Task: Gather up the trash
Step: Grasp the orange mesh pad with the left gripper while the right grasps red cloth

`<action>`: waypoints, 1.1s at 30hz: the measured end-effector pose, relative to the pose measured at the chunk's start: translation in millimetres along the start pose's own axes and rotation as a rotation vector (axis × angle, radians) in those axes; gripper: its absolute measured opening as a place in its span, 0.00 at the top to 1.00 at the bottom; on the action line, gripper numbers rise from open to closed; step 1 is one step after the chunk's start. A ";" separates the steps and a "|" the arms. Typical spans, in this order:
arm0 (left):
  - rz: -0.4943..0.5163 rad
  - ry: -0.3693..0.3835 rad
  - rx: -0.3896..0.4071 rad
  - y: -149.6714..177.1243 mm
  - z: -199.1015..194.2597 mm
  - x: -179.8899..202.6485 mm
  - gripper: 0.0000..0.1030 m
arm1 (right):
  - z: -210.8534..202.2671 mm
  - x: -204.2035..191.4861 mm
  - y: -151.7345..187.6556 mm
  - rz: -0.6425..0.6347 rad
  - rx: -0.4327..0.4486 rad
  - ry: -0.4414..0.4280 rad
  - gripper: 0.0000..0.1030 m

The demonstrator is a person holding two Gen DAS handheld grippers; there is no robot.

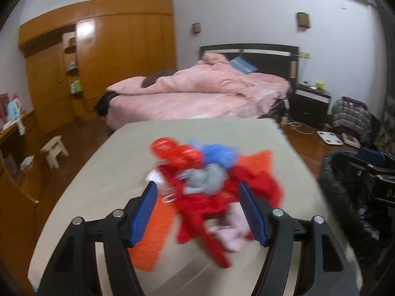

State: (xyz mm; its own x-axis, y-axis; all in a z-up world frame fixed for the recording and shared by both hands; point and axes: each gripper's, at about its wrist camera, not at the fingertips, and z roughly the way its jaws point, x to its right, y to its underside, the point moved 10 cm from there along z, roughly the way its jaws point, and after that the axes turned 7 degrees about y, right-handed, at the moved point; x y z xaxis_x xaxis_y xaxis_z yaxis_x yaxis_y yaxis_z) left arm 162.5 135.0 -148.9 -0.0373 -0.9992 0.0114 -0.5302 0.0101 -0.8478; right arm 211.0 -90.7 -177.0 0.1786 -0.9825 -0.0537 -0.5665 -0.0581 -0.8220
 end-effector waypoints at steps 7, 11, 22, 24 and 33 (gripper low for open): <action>-0.053 -0.079 -0.046 21.8 11.4 -55.3 0.35 | 40.0 -48.8 6.1 -0.063 -0.050 -0.061 0.20; -0.087 -0.097 -0.086 37.0 22.4 -76.3 0.35 | 57.6 -64.1 14.9 -0.093 -0.076 -0.071 0.24; -0.144 -0.051 -0.238 71.0 55.8 -86.5 0.41 | 75.3 -81.6 27.2 -0.142 -0.105 -0.080 0.27; -0.142 -0.047 -0.256 74.8 59.5 -84.3 0.44 | 76.5 -82.2 27.7 -0.140 -0.108 -0.077 0.30; -0.095 0.000 -0.258 75.8 58.3 -71.0 0.78 | 82.4 -90.3 37.1 -0.137 -0.176 -0.163 0.67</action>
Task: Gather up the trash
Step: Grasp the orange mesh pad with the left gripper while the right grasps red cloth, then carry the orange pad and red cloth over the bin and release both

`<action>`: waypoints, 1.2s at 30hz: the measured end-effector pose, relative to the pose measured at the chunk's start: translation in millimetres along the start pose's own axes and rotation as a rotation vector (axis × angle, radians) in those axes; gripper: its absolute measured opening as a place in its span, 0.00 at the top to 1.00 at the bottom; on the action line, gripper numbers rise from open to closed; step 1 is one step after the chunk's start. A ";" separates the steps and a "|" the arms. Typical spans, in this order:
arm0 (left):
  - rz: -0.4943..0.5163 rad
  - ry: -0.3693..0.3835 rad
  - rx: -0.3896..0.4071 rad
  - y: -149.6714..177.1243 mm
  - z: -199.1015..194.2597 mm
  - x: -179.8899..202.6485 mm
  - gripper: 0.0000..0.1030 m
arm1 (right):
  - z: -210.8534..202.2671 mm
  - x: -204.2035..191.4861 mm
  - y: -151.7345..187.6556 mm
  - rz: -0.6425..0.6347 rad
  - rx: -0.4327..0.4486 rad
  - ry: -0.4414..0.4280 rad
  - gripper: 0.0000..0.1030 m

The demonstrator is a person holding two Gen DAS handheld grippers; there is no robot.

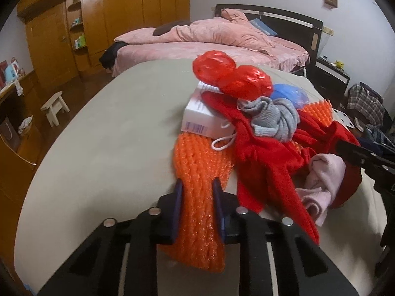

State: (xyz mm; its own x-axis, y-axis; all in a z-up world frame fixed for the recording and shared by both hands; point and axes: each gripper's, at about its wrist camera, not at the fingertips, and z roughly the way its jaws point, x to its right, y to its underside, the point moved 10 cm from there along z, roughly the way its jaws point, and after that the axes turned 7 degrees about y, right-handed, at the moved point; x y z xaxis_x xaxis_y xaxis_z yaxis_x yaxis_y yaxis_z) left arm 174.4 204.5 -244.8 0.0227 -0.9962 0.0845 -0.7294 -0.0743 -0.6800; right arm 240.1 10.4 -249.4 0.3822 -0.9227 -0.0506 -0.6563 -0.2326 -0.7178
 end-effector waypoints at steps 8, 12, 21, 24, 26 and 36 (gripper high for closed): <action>-0.046 0.018 0.048 -10.9 -17.9 -2.9 0.80 | -12.5 -9.8 -4.9 -0.007 0.006 -0.080 0.92; -0.057 0.017 0.103 -24.0 -41.0 -3.1 0.80 | -29.9 -6.3 -14.8 0.009 0.038 -0.086 0.92; -0.056 0.041 0.211 -56.3 -85.7 12.9 0.80 | -74.1 3.3 -41.5 0.021 0.126 -0.086 0.92; -0.050 0.048 0.228 -63.0 -94.7 18.9 0.80 | -87.4 6.3 -49.2 0.020 0.152 -0.083 0.92; -0.048 0.057 0.239 -68.1 -99.2 24.6 0.80 | -97.4 8.8 -54.1 0.021 0.170 -0.080 0.92; -0.011 0.101 0.288 -86.6 -117.3 59.6 0.80 | -132.3 23.0 -68.7 0.025 0.233 -0.053 0.92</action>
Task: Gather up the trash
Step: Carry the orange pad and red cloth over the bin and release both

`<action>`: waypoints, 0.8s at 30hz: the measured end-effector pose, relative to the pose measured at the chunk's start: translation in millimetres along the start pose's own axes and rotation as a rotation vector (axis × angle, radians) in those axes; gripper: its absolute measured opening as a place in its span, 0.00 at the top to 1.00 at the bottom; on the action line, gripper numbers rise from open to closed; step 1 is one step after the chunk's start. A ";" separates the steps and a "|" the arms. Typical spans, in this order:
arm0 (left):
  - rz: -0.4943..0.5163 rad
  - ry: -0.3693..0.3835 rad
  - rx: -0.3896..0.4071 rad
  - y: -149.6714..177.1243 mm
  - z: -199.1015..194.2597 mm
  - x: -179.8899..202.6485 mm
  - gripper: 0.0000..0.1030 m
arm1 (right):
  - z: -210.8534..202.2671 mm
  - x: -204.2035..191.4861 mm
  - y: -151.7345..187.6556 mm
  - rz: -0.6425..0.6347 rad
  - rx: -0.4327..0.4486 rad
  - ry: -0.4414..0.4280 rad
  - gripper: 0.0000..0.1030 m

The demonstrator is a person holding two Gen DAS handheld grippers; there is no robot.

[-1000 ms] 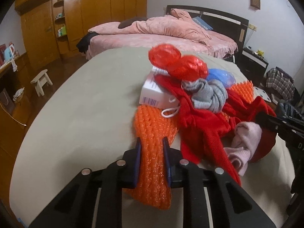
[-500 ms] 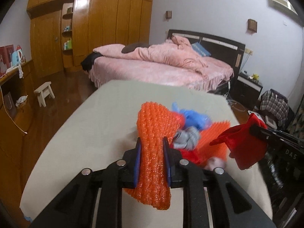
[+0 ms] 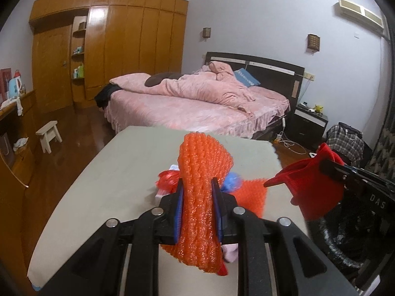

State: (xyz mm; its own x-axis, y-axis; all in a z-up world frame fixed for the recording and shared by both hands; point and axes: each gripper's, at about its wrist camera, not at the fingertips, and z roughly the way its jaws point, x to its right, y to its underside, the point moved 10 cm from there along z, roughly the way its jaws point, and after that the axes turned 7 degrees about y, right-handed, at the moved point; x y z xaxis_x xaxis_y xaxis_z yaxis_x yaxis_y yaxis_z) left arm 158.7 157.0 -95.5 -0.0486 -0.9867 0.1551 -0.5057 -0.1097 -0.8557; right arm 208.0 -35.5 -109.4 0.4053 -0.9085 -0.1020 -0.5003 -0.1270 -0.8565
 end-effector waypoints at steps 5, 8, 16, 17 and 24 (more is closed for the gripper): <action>0.026 0.035 0.008 -7.6 0.5 26.3 0.80 | -17.7 13.3 -5.1 0.012 0.024 0.022 0.92; 0.045 0.062 0.010 -10.3 2.1 44.9 0.80 | -29.8 26.8 -7.2 0.021 0.041 0.044 0.92; 0.091 0.144 0.006 -10.6 10.6 103.6 0.80 | -60.6 70.0 -2.3 0.055 0.067 0.124 0.92; 0.097 0.158 0.004 -10.1 12.0 112.9 0.80 | -64.4 77.1 -0.8 0.059 0.069 0.137 0.92; 0.146 0.241 -0.005 -2.5 19.9 170.7 0.80 | -93.7 125.8 17.0 0.091 0.072 0.241 0.92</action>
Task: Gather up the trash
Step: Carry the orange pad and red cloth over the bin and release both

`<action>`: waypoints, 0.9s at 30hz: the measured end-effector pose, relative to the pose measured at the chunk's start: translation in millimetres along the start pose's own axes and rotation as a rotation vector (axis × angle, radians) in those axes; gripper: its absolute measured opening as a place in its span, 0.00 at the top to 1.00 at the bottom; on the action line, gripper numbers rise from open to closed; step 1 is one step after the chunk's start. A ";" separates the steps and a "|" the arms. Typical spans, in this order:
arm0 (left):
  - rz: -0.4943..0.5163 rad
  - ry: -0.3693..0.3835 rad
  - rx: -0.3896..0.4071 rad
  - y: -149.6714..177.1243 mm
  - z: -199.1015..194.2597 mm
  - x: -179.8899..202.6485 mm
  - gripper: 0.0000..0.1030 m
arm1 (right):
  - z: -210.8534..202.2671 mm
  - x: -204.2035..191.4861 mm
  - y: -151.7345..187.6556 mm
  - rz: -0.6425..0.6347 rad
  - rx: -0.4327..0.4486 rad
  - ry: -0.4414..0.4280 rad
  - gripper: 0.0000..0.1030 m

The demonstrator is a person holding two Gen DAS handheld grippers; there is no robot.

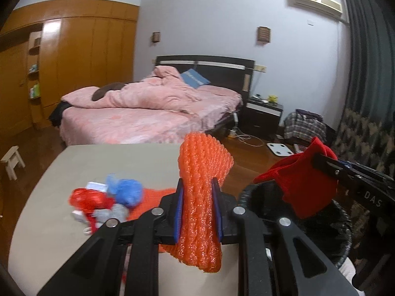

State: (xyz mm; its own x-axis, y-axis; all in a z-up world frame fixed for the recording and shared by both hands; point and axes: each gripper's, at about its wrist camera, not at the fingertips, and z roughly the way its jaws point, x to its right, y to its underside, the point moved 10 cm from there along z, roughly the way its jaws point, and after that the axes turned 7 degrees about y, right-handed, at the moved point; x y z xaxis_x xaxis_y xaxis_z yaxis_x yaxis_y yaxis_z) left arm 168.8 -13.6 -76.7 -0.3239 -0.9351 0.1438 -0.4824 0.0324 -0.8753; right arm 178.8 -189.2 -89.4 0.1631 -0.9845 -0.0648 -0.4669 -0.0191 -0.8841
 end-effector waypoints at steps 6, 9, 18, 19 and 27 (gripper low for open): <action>0.042 0.076 -0.022 3.7 18.8 46.3 0.80 | -13.0 42.3 16.1 0.029 -0.011 0.077 0.92; 0.062 0.100 -0.030 4.7 29.0 65.2 0.80 | -18.4 61.8 23.5 0.046 -0.016 0.112 0.92; 0.108 0.163 -0.069 20.8 54.5 107.5 0.80 | -16.8 103.3 46.9 0.088 -0.053 0.187 0.92; 0.110 0.168 -0.073 21.4 57.6 110.1 0.80 | -16.6 105.7 48.2 0.089 -0.056 0.191 0.92; 0.127 0.226 -0.097 24.8 77.3 135.0 0.77 | -15.2 124.1 60.3 0.108 -0.075 0.217 0.89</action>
State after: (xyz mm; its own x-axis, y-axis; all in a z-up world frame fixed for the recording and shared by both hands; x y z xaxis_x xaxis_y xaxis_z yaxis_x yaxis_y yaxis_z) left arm 176.1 -166.3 -114.7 -0.5552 -0.8191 0.1446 -0.4985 0.1886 -0.8462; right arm 157.7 -315.2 -143.7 -0.0777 -0.9958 -0.0486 -0.5357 0.0828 -0.8403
